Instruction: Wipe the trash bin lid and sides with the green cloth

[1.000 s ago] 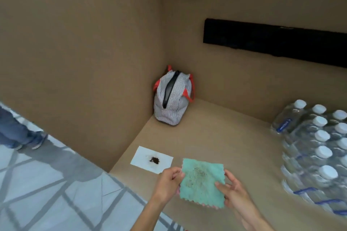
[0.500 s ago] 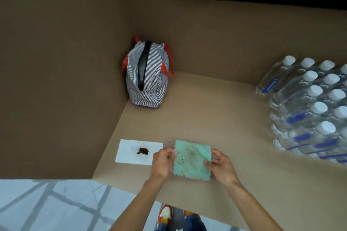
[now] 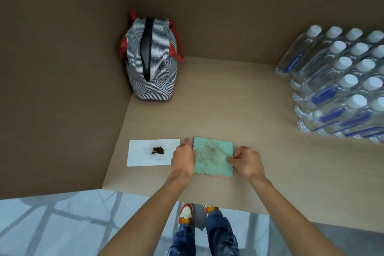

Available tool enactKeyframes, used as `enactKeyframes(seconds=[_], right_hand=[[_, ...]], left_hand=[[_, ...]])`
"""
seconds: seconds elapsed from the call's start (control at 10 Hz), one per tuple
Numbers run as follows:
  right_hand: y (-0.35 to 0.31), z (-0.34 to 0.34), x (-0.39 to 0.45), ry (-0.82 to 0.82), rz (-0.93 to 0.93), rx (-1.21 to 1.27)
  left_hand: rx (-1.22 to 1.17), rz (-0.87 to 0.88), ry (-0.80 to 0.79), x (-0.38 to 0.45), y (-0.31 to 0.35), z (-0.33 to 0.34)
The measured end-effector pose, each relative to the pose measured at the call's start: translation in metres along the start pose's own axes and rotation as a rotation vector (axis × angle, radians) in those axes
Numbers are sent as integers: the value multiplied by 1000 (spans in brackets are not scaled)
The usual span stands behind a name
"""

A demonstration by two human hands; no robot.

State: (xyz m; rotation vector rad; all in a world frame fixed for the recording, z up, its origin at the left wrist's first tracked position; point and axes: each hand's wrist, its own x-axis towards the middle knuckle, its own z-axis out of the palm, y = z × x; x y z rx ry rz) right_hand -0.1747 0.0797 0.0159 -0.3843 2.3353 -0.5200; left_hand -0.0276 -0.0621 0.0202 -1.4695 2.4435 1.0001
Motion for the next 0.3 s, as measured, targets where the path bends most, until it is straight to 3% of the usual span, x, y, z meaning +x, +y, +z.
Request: enactKeyframes(seconds=[0.2, 0.3], right_hand=[[-9, -12, -7, -22, 21, -104], [-18, -20, -19, 94, -33, -94]], left_hand=[[-12, 101, 57, -9, 0, -19], [-80, 138, 96, -10, -4, -29]])
